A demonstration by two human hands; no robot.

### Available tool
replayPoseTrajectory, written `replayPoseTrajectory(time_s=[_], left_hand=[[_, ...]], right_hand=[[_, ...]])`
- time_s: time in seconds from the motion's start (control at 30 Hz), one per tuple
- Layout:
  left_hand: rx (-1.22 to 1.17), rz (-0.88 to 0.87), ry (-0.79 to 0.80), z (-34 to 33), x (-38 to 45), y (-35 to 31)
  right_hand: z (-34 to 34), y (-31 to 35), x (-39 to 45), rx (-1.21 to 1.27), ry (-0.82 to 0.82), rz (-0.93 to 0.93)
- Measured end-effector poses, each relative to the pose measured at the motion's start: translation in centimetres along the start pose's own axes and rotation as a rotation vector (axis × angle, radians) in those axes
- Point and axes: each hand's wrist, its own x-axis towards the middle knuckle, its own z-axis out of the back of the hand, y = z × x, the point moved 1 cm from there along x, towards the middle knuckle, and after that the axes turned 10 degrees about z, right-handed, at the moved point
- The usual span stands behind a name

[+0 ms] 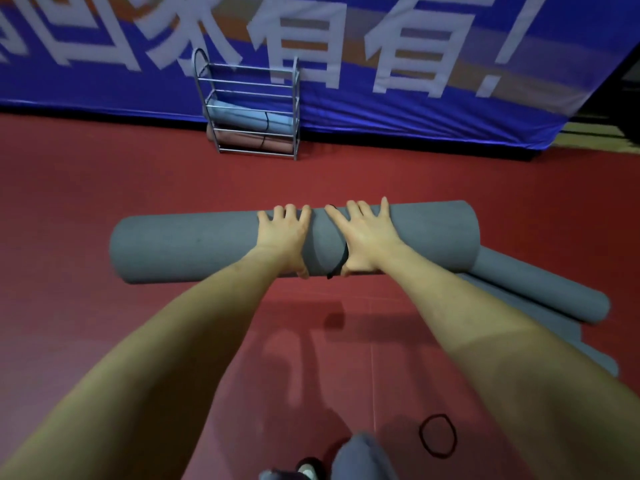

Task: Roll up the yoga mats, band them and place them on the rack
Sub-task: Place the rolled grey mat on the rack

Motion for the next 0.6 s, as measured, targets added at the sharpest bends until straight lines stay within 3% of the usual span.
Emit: replayPoseTrajectory(time_s=[0.23, 0.6], left_hand=[[0.027, -0.025, -0.060, 3.0, 8.3, 1.0], [0.030, 0.023, -0.113, 10.7, 30.5, 3.2]], right_hand=[[1.6, -5.5, 6.1, 0.005, -0.052, -0.026], [6.0, -21.4, 24.5, -0.039, -0.120, 0.028]])
